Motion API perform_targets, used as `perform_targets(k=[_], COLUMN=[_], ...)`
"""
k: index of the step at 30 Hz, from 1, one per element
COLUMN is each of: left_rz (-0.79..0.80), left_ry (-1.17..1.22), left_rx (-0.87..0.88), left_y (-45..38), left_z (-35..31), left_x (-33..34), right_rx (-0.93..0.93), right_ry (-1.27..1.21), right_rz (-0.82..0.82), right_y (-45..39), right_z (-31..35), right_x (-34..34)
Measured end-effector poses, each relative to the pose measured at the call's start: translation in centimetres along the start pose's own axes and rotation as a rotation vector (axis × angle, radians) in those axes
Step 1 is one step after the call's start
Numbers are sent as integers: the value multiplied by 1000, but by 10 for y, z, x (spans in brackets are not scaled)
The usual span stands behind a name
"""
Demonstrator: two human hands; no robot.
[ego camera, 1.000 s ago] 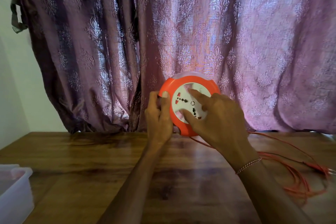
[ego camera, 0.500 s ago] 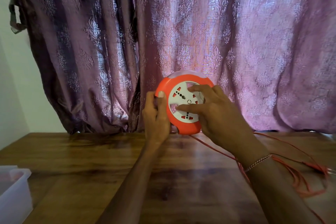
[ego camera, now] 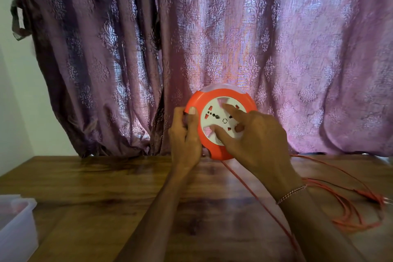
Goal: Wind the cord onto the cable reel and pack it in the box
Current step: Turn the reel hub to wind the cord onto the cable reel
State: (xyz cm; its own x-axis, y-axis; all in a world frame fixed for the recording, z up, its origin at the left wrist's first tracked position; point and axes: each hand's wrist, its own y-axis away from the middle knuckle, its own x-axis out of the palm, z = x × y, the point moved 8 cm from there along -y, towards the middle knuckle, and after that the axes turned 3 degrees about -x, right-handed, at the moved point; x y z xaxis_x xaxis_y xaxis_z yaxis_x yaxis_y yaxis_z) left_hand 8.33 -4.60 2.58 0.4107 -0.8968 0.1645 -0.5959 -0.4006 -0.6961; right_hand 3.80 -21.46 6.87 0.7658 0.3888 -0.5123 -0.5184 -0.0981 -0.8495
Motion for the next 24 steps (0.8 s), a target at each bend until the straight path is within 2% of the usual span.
perform_targets(k=[4, 8, 11, 13, 16, 24], left_rz=[10, 5, -3, -7, -1, 0], left_ry=[0, 40, 57, 52, 40, -26], left_rx=[9, -5, -20, -19, -6, 37], left_y=[0, -2, -3, -4, -5, 1], left_z=[0, 2, 4, 5, 2, -5], left_x=[1, 0, -1, -1, -2, 1], right_rx=[-50, -190, -293, -328, -324, -193], right_ry=[-25, -119, -177, -132, -31, -22], right_rz=[17, 34, 133, 205, 248, 81], right_y=[-2, -5, -3, -2, 0, 1], right_z=[2, 7, 17, 23, 25, 12], right_x=[-2, -8, -7, -3, 2, 2])
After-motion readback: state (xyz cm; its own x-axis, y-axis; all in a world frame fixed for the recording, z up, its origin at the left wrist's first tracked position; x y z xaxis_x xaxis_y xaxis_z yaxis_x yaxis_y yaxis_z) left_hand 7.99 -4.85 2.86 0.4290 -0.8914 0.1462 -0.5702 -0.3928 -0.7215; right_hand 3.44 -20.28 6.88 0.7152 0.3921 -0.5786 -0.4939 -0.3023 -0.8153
